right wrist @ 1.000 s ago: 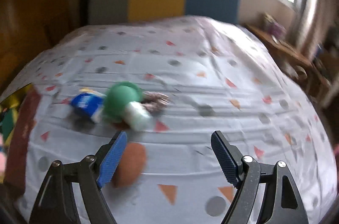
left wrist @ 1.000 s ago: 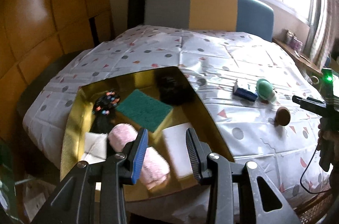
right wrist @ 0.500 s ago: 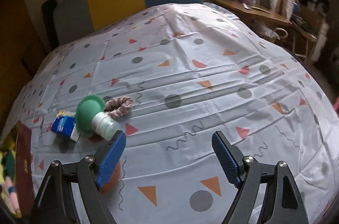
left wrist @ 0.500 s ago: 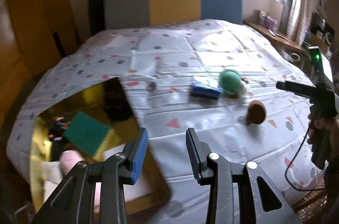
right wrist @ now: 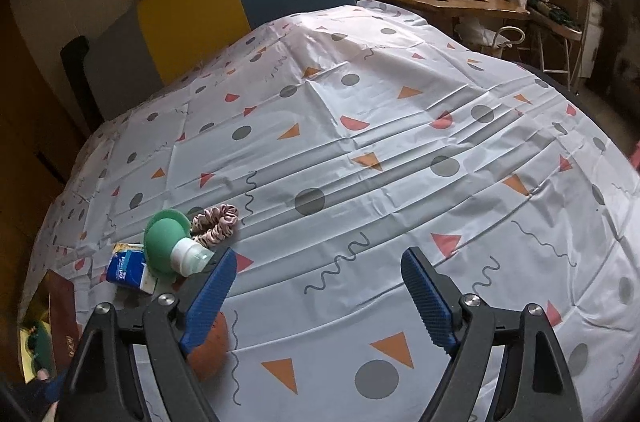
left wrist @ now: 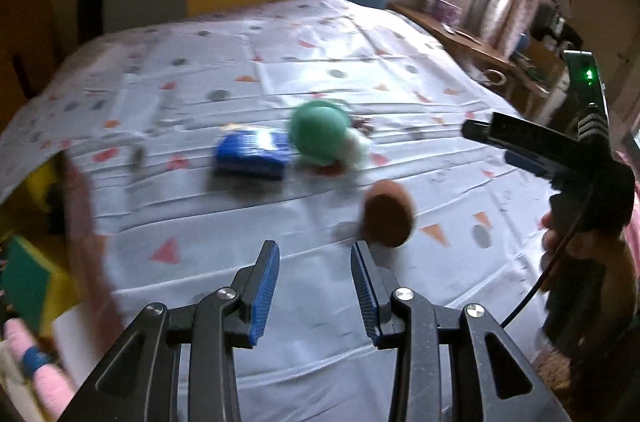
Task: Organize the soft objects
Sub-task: 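Move the right tool back toward the items on the bed while the left tool grasps the brown egg sponge, then grasp the green round sponge with the right tool while the left tool holds the brown sponge, then carry the brown egg sponge into the tray and release it with the left tool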
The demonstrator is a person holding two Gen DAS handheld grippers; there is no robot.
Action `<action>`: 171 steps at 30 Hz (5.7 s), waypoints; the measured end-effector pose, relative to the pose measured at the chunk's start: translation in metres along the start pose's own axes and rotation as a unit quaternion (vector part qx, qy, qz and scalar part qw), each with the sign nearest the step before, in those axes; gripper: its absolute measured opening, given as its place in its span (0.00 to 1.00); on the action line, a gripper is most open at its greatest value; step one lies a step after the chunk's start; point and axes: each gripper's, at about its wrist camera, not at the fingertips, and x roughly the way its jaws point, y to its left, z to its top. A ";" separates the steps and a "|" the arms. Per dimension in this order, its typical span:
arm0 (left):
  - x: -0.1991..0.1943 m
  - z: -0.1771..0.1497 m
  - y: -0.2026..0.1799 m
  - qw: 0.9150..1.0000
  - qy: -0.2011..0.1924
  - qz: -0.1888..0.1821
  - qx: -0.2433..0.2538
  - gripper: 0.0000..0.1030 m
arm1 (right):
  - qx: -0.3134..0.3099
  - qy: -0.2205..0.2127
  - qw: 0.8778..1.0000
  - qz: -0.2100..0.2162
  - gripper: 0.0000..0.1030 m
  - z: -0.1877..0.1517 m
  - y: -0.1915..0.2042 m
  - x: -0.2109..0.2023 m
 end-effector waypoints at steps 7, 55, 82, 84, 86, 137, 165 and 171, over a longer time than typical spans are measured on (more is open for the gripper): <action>0.042 0.018 -0.041 0.998 0.015 -0.034 0.045 0.40 | 0.007 -0.004 1.000 0.008 0.84 0.001 -0.002 -0.003; 0.041 -0.060 0.022 0.997 -0.040 -0.057 -0.025 0.38 | -0.424 0.074 0.902 0.038 0.78 -0.020 0.170 0.098; 0.037 -0.063 0.020 0.998 -0.034 -0.052 -0.025 0.38 | -0.356 0.087 0.917 0.158 0.81 -0.041 0.127 0.018; 0.038 -0.064 0.019 0.998 -0.035 -0.051 -0.025 0.38 | -0.402 0.078 0.900 0.151 0.88 -0.043 0.147 0.022; 0.037 -0.064 0.018 0.998 -0.035 -0.049 -0.021 0.38 | -0.435 0.100 0.883 0.146 0.88 -0.043 0.165 0.035; -0.084 -0.057 0.031 0.990 -0.124 0.055 -0.026 0.35 | -0.302 0.133 0.940 0.084 0.52 -0.075 0.090 0.054; -0.137 -0.082 0.219 0.952 -0.112 0.062 -0.277 0.35 | -0.338 0.116 0.932 0.068 0.51 -0.080 0.099 0.052; -0.101 -0.060 0.249 0.942 -0.087 0.027 -0.323 0.35 | -0.342 0.115 0.930 0.067 0.51 -0.080 0.100 0.052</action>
